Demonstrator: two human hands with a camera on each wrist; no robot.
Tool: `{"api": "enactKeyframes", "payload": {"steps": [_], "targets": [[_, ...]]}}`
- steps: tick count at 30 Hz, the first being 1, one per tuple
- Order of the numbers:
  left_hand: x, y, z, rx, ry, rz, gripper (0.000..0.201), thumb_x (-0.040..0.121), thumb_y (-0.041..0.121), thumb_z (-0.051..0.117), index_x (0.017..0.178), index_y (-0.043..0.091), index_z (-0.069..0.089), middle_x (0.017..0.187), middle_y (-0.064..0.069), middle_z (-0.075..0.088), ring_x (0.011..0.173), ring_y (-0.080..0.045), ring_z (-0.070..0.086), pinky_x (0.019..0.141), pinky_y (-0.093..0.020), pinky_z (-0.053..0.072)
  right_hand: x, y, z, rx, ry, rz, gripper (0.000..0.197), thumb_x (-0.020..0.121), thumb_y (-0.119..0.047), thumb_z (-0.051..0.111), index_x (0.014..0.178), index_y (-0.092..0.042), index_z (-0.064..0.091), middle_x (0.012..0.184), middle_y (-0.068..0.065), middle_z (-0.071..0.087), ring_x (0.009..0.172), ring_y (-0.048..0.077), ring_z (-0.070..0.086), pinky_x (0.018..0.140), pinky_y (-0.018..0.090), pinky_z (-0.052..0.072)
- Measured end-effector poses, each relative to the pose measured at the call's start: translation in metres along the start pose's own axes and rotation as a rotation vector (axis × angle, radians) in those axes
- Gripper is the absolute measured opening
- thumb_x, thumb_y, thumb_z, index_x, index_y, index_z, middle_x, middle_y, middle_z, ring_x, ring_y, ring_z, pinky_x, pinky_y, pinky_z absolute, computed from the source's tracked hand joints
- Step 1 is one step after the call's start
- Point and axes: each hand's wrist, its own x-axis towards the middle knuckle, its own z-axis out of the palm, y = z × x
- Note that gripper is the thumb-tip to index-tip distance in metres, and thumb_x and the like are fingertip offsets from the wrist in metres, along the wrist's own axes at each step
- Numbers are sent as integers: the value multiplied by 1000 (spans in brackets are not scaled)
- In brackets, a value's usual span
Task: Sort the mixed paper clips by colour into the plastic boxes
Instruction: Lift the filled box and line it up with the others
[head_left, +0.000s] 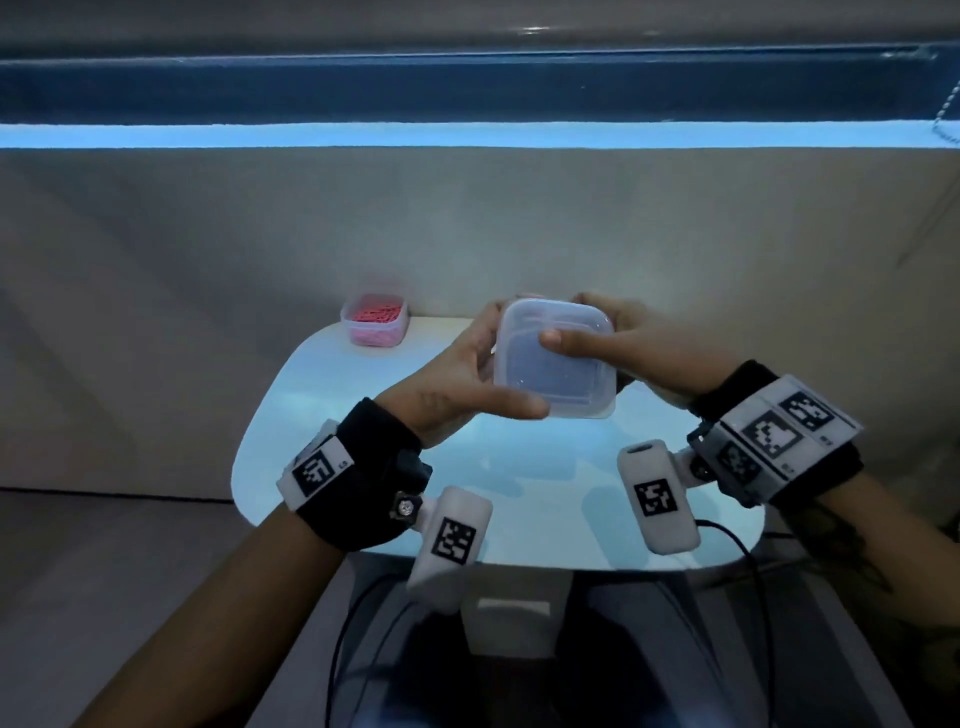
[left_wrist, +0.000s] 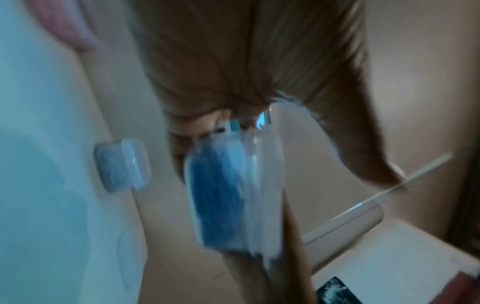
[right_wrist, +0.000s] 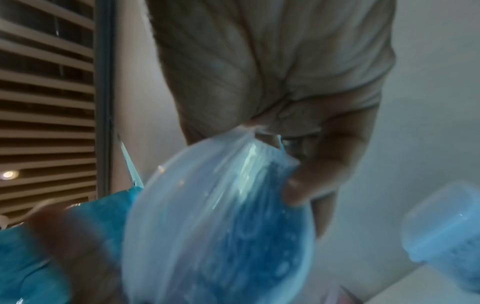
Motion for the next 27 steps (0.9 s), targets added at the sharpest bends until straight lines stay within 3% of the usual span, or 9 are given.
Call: {"api": "enactKeyframes", "payload": {"steps": [2, 3, 6, 11, 14, 16, 19, 22, 27], "targets": [[3, -3, 8, -40, 127, -57, 66, 72, 48, 73, 124, 20, 44, 123, -5, 54, 108, -22, 56, 87, -38, 51, 3, 8, 8, 28, 24, -19, 32, 72, -37, 69, 92, -15, 56, 73, -6, 62, 59, 3, 62, 46, 21, 47], [6, -6, 12, -37, 238, -91, 47, 84, 49, 60, 119, 20, 47, 116, -5, 58, 103, -22, 58, 83, -37, 52, 4, 13, 13, 24, 25, -19, 37, 71, -38, 71, 94, -13, 56, 74, -5, 62, 61, 5, 62, 47, 21, 47], [11, -18, 20, 2, 516, -31, 16, 97, 32, 45, 93, 19, 54, 90, -3, 61, 81, -17, 59, 69, -27, 52, 7, 26, 24, -6, 36, -25, 38, 75, -37, 72, 95, -11, 53, 74, -3, 60, 61, 8, 60, 47, 21, 46], [12, -27, 20, -45, 622, 33, 8, 93, 25, 52, 88, 19, 54, 84, -1, 61, 68, -10, 61, 59, -22, 52, 5, 31, 32, 31, 130, -3, 32, 80, -40, 67, 93, -16, 51, 85, 4, 63, 69, 15, 60, 50, 24, 48], [13, -30, 19, -20, 640, 38, 10, 92, 28, 53, 89, 19, 56, 87, -2, 61, 76, -16, 59, 65, -24, 52, -3, 31, 37, 52, 81, 151, 58, 87, -66, 35, 112, -19, 57, 103, 3, 68, 87, 18, 64, 59, 28, 51], [13, -30, 21, 26, 645, 49, 13, 93, 27, 54, 87, 17, 58, 84, -3, 61, 75, -17, 58, 68, -26, 51, -4, 34, 45, 96, 148, 221, 67, 87, -69, 22, 111, -22, 62, 102, 2, 69, 85, 17, 62, 61, 26, 47], [14, -27, 23, 75, 675, 79, 14, 91, 27, 58, 83, 16, 57, 80, -4, 60, 71, -16, 57, 68, -29, 50, 4, 41, 56, 184, 326, 212, 76, 80, -75, 34, 102, -10, 67, 104, 12, 69, 88, 25, 64, 72, 33, 48], [12, -30, 22, 118, 709, 96, 15, 89, 28, 60, 81, 16, 57, 77, -2, 60, 66, -12, 58, 65, -26, 50, 9, 45, 61, 226, 368, 215, 87, 57, -83, 39, 96, -11, 70, 100, 12, 71, 96, 30, 67, 89, 43, 50], [5, -38, 24, 117, 726, 69, 15, 92, 25, 57, 79, 17, 57, 76, -1, 59, 69, -15, 56, 67, -27, 49, 9, 56, 65, 266, 360, 211, 82, 58, -79, 44, 94, -11, 71, 98, 10, 72, 94, 28, 68, 95, 48, 49]]}}
